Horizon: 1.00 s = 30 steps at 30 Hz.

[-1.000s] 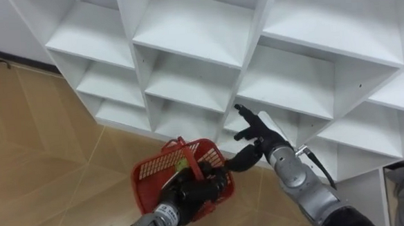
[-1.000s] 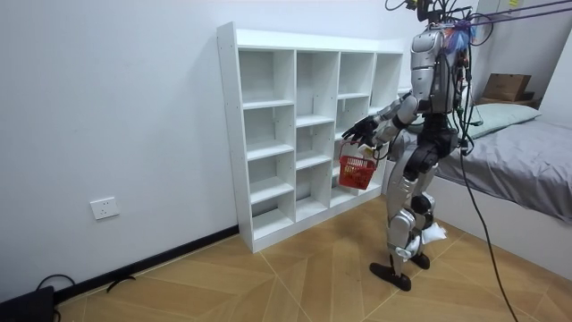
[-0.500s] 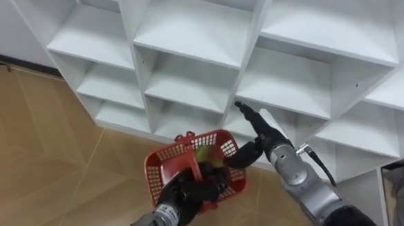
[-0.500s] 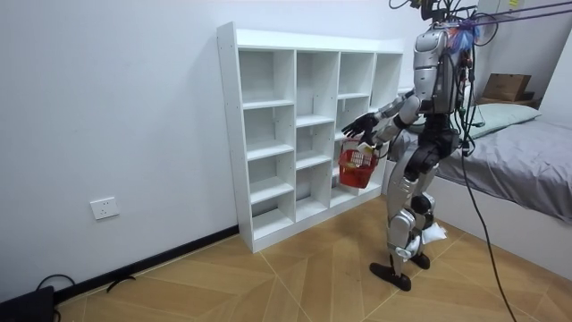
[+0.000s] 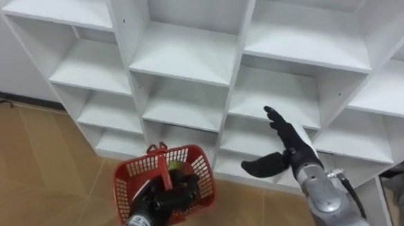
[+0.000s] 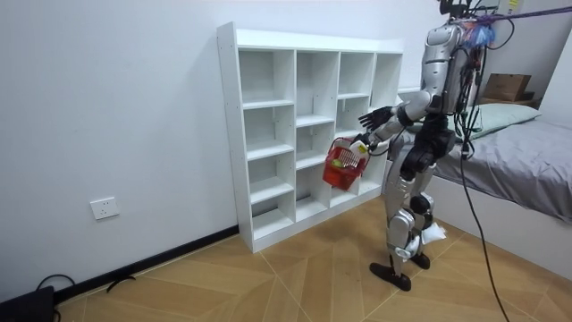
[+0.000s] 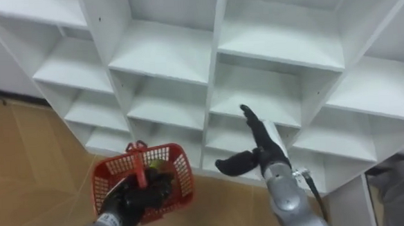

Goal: Collect fruits from the closet

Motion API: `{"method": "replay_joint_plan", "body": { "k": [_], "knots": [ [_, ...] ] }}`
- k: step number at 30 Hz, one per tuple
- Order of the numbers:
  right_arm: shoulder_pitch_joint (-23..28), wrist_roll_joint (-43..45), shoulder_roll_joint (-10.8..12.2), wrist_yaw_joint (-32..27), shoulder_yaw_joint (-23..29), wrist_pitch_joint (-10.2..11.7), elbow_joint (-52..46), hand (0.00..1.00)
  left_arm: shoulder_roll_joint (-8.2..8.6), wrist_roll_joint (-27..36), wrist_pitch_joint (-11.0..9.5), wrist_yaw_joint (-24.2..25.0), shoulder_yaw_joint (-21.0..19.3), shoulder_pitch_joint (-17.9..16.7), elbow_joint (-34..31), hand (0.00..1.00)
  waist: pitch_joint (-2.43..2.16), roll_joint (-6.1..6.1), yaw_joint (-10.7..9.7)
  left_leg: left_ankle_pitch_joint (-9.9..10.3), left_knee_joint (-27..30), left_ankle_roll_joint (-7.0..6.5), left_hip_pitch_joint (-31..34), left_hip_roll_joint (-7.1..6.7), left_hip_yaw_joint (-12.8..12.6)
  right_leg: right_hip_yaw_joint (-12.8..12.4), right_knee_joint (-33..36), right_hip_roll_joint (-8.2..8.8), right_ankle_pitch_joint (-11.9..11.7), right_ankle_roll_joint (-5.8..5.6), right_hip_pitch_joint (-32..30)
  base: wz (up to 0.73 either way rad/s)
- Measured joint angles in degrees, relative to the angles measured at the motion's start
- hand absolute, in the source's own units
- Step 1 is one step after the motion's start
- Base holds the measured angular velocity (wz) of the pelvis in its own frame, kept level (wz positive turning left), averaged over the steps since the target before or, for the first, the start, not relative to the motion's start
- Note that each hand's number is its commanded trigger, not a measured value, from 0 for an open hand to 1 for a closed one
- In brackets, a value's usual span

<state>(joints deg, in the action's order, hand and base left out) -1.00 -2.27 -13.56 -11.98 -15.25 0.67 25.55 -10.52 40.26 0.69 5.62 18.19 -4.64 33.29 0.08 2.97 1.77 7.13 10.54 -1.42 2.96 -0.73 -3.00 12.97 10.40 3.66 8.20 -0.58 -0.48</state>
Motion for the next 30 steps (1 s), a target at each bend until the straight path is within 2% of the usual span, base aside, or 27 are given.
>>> {"method": "replay_joint_plan", "body": {
  "k": [3, 5, 10, 12, 15, 17, 18, 23, 24, 30],
  "knots": [
    [0.61, -3.29, 0.07, -1.1, 1.42, 0.52, 0.2, 0.0, -0.11, -0.56, -0.01, -1.44, -1.42, -0.46, 2.39, 1.0, 0.2, -0.45, -0.3, 0.0, -0.62, 0.0, -1.49, 0.11, -0.84, -1.0, 0.01, -0.17, 0.09, -0.01, 0.78, -0.16],
    [0.86, -4.9, 0.09, -1.95, 1.6, 0.75, 0.65, 0.0, -0.1, -1.01, 0.04, -2.38, -2.41, -0.46, 4.54, 1.0, 0.17, -0.54, -0.42, 0.04, -0.86, 0.03, -1.95, 0.23, -1.42, -1.67, 0.02, -0.31, 0.07, 0.02, 0.91, -0.16],
    [3.43, -7.86, 0.28, -4.34, 3.51, 1.57, 1.39, 0.0, -0.03, -2.26, -0.01, -5.92, -5.62, -0.76, 8.02, 1.0, 0.48, -0.96, -1.19, 0.36, -1.14, -0.04, -2.73, 0.21, -1.63, -1.93, -0.18, -0.36, 0.09, -0.01, 1.71, -0.01],
    [4.76, -8.83, 0.54, -4.56, 3.5, 3.58, 6.3, 0.0, 0.4, -3.83, -0.48, -7.94, -6.75, -0.9, 11.89, 1.0, 0.53, -1.03, -1.42, 0.44, -2.06, -0.01, -4.08, 0.18, -1.91, -2.15, -0.78, -0.43, 0.11, -0.11, 2.73, -0.04],
    [5.29, -11.32, 0.67, -4.49, 3.62, 3.76, 14.35, 0.0, 0.43, -5.11, -1.03, -10.08, -6.83, -1.49, 17.1, 1.0, 0.45, -1.46, -1.28, 1.18, -2.31, 0.1, -5.22, 0.41, -3.03, -3.64, -0.8, -0.73, 0.41, -0.18, 2.98, -0.21],
    [5.45, -12.65, 1.69, -4.1, 4.98, 4.19, 20.19, 0.0, 0.46, -6.02, -1.16, -10.56, -6.93, -1.89, 20.74, 1.0, 0.37, -1.76, -1.58, 1.58, -2.31, 0.16, -5.67, 0.51, -3.29, -4.0, -0.96, -0.85, 0.52, -0.16, 3.59, -0.19],
    [5.97, -14.41, 2.28, -3.91, 5.84, 4.25, 23.22, 0.0, 0.5, -6.87, -1.15, -10.95, -7.06, -2.64, 21.65, 1.0, 0.23, -1.84, -1.64, 1.75, -2.3, 0.19, -5.85, 0.61, -3.69, -4.07, -0.97, -0.86, 0.54, -0.16, 3.63, -0.11],
    [8.03, -17.52, 4.13, -1.95, 7.78, 4.37, 33.94, 0.0, 1.5, -11.48, -1.69, -11.8, -10.72, -3.91, 24.88, 1.0, 0.31, -2.24, -1.54, 2.34, -2.92, 0.39, -7.7, 0.93, -4.72, -5.18, -1.76, -1.3, 0.55, -0.14, 5.35, -0.12],
    [8.27, -18.28, 4.41, -1.5, 8.05, 4.38, 36.0, 0.0, 1.93, -11.72, -1.71, -12.34, -11.37, -4.07, 25.79, 1.0, 0.16, -2.45, -1.7, 2.58, -2.79, 0.41, -7.97, 0.95, -4.81, -5.26, -1.77, -1.32, 0.68, -0.16, 5.57, -0.1],
    [9.48, -19.71, 5.25, 0.75, 10.42, 4.02, 40.17, 0.0, 3.27, -13.59, -1.63, -12.83, -11.49, -4.53, 26.76, 1.0, 0.35, -3.25, -1.64, 2.8, -2.82, 0.51, -8.73, 1.17, -5.95, -6.58, -1.73, -1.6, 0.91, -0.16, 5.41, -0.08]
  ]
}}
